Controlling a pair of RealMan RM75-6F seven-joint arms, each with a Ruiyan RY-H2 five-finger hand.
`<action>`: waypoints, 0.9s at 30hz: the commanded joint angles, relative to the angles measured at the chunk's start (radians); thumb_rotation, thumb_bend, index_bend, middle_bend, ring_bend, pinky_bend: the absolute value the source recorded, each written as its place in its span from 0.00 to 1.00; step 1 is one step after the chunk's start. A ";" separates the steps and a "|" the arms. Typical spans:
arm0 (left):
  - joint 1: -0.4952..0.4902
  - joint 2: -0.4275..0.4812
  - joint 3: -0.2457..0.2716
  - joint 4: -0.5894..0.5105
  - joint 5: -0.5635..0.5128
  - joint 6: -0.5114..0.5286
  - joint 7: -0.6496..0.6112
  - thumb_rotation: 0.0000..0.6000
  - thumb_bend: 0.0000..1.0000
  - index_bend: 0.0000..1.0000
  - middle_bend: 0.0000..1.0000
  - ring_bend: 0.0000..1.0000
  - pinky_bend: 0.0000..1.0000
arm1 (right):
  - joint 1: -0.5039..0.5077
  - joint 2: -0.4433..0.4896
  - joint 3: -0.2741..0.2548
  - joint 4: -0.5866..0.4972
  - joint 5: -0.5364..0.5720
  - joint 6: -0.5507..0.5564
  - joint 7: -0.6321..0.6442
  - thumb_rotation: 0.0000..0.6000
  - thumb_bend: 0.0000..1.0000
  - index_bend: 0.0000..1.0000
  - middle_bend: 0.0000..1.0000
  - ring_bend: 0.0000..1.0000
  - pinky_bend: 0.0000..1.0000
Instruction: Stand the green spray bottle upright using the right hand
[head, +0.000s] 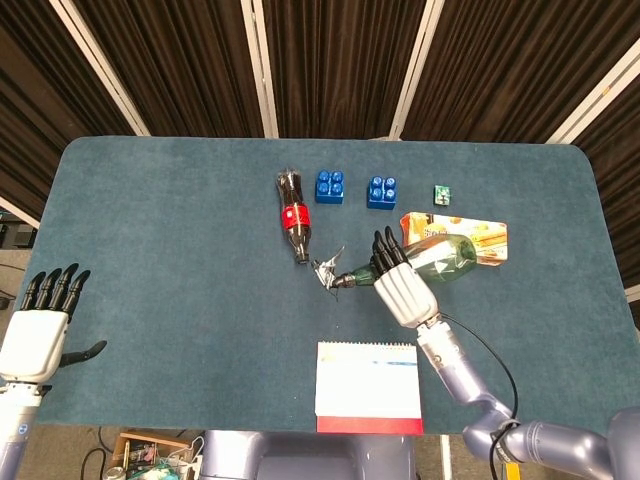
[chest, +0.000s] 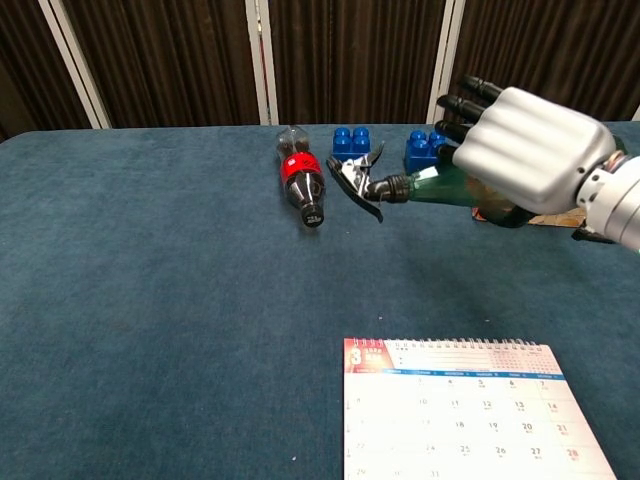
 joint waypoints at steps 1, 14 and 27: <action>0.005 0.004 0.006 -0.002 0.014 0.011 -0.006 1.00 0.05 0.00 0.00 0.00 0.04 | -0.021 0.065 0.017 -0.098 -0.039 0.044 0.152 1.00 0.51 0.97 0.19 0.00 0.04; 0.017 0.014 0.022 0.001 0.054 0.037 -0.032 1.00 0.05 0.00 0.00 0.00 0.04 | -0.095 0.076 0.052 -0.092 -0.245 0.328 0.933 1.00 0.51 1.00 0.21 0.00 0.05; 0.010 0.010 0.024 0.004 0.050 0.021 -0.026 1.00 0.05 0.00 0.00 0.00 0.04 | -0.169 -0.026 0.034 0.048 -0.189 0.405 1.423 1.00 0.51 1.00 0.18 0.00 0.04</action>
